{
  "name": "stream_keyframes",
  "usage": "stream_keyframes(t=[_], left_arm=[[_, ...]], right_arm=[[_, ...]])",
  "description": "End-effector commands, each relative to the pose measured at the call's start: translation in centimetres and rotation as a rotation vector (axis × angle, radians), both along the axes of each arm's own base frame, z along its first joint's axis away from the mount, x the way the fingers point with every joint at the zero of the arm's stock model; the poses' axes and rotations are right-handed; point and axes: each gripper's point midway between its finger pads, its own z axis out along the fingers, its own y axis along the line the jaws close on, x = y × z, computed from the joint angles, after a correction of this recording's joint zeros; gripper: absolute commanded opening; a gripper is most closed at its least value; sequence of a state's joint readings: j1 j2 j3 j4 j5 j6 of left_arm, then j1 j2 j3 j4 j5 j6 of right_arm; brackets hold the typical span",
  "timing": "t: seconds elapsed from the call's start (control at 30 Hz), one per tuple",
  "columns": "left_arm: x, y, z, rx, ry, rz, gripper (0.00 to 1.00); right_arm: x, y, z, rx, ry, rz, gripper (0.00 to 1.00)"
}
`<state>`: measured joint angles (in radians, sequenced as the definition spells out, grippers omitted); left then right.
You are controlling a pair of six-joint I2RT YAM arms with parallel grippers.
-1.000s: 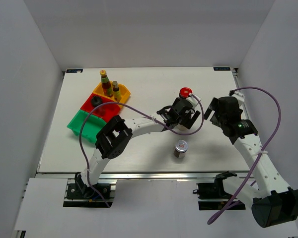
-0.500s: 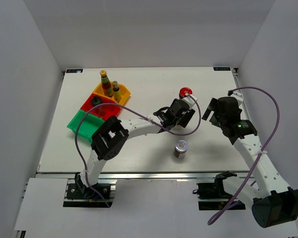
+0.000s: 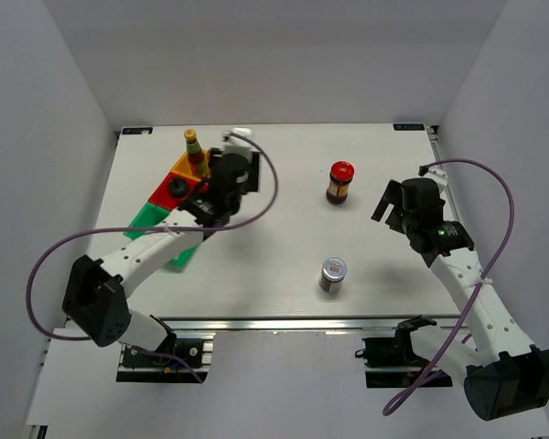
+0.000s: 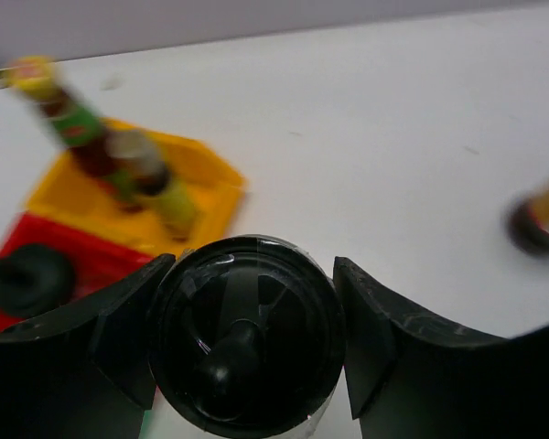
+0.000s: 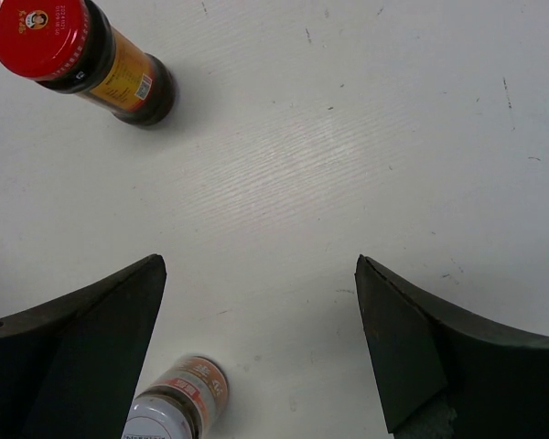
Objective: Organize the condiment bottles
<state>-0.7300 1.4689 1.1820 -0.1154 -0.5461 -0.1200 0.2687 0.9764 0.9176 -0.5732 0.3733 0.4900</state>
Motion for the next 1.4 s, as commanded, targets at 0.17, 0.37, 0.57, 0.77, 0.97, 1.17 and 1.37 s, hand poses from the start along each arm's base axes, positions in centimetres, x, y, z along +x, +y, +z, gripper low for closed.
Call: stream_keyframes(t=[0.17,0.37,0.57,0.77,0.97,1.17,1.37], left_arm=[[1.6,10.7,0.4,-0.051,-0.033,0.265,0.41],[2.4,13.2,-1.3,-0.059,0.013,0.315,0.4],[3.2,15.4,-3.4,-0.084,0.048,0.348,0.4],[4.2,15.9,-5.0,-0.089,0.072,0.344,0.4],[5.0,17.6,-6.8,-0.067,0.099,0.406,0.4],[5.6,18.5,-8.4,-0.056,0.116,0.456,0.4],[5.9,18.8,-9.0,-0.066,0.104,0.491,0.4]], right_arm=[[0.4,-0.2,0.2,-0.013,-0.026,-0.002,0.89],[0.3,-0.4,0.1,-0.018,-0.026,-0.009,0.89],[0.3,-0.5,-0.1,-0.024,-0.018,-0.014,0.89],[0.3,-0.6,-0.2,-0.028,-0.019,-0.019,0.89],[0.3,-0.7,-0.3,-0.033,-0.016,-0.023,0.89],[0.4,-0.7,-0.4,-0.04,-0.012,-0.021,0.89],[0.4,-0.9,-0.6,-0.047,-0.009,-0.022,0.89]])
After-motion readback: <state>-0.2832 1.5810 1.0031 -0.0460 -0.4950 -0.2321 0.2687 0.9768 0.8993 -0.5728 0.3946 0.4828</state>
